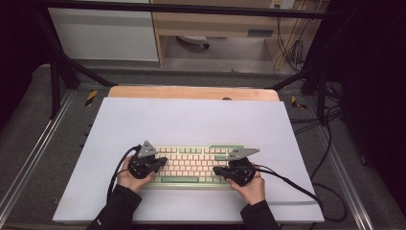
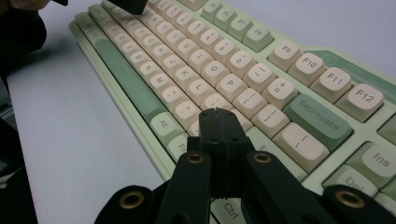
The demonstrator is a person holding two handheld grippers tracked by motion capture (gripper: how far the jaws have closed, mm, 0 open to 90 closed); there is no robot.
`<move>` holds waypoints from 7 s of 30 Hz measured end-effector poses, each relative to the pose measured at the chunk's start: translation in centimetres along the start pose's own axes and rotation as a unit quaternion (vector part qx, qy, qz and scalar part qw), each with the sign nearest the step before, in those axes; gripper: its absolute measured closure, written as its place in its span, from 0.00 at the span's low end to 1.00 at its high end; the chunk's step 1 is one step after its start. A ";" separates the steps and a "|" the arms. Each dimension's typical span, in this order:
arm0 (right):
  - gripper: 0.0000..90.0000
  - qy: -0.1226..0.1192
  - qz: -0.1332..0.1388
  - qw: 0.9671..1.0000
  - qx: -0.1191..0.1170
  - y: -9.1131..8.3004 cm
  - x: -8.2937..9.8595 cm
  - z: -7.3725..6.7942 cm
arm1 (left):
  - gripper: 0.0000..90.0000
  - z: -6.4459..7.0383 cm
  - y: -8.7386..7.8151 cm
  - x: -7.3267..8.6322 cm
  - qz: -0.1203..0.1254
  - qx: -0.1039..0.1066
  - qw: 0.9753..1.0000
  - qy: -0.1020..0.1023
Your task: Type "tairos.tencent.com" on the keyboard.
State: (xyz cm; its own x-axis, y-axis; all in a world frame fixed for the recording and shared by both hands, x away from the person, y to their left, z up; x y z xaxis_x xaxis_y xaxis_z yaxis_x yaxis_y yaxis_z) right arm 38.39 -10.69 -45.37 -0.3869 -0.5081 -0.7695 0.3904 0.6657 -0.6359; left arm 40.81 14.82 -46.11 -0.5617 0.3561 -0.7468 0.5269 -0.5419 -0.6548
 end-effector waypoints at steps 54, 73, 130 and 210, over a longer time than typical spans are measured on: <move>1.00 -0.016 0.004 1.000 -0.026 4.4 -4.0 -3.6 | 1.00 -2.1 -4.1 2.4 0.022 0.005 0.999 -0.023; 1.00 -0.018 -0.011 0.999 -0.035 7.2 -4.3 -4.4 | 1.00 -2.2 -3.9 2.5 0.019 0.005 1.000 -0.022; 1.00 -0.011 -0.009 1.000 -0.001 2.5 -2.7 -1.6 | 1.00 -1.0 -3.9 1.9 0.022 0.018 0.999 -0.015; 1.00 0.016 0.005 1.000 0.015 -0.3 0.3 0.3 | 1.00 1.9 -2.1 1.4 0.003 0.040 0.999 0.014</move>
State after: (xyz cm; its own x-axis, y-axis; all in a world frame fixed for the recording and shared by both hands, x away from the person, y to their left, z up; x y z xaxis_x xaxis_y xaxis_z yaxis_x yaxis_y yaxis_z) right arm 38.37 -11.19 -45.37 -0.4098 -0.4839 -0.7732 0.4185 0.6534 -0.6308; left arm 37.73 15.02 -45.54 -0.5404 0.3732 -0.7541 0.4766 -0.6028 -0.6399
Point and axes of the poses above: each handheld gripper's, and its own axes: y roughly forward along the jaws, x roughly out of its underside, z roughly to its right, the point moved 6 cm from there along y, roughly forward along the jaws, and after that the axes turned 7 degrees about -y, right-handed, at the moved point
